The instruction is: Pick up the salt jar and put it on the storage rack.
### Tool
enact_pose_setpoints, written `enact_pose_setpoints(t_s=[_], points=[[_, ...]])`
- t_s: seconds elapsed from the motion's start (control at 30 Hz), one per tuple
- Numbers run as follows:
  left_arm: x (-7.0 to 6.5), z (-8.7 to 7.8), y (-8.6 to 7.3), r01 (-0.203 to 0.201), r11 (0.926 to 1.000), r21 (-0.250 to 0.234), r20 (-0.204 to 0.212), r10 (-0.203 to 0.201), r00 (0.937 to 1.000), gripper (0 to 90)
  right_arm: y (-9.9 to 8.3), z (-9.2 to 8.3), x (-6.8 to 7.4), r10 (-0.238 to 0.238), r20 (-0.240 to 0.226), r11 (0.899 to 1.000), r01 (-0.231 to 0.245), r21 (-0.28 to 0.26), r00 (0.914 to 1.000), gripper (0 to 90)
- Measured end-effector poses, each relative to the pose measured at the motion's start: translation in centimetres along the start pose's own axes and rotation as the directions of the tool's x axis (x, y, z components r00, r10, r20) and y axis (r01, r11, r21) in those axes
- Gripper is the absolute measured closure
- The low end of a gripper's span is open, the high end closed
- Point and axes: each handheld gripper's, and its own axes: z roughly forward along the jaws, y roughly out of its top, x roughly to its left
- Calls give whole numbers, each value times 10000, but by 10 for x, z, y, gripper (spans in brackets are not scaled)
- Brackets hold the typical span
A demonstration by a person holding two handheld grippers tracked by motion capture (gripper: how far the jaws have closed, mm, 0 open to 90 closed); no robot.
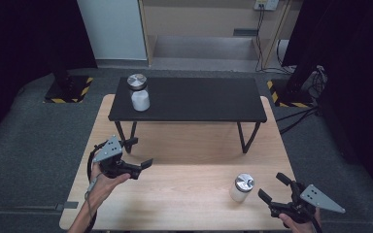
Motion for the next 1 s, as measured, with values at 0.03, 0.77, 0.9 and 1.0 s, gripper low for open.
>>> enact_pose_setpoints(t_s=[0.03, 0.77, 0.9, 1.0], points=[[0, 0, -3, 86, 9999, -86, 26, -86, 10000, 42, 0, 0, 0, -10, -2, 10000, 10, 0, 10000, 57], [1, 5, -18, 171, 9997, -183, 268, -166, 9995, 41, 0, 1, 1, -44, -12, 10000, 44, 34, 10000, 57], [1, 2, -20, 231, 9995, -214, 223, -226, 9995, 41, 0, 1, 1, -56, -39, 10000, 57, 52, 10000, 57], [0, 1, -19, 209, 9994, -265, 235, -203, 9995, 41, 0, 1, 2, -84, -46, 10000, 84, 38, 10000, 57]])
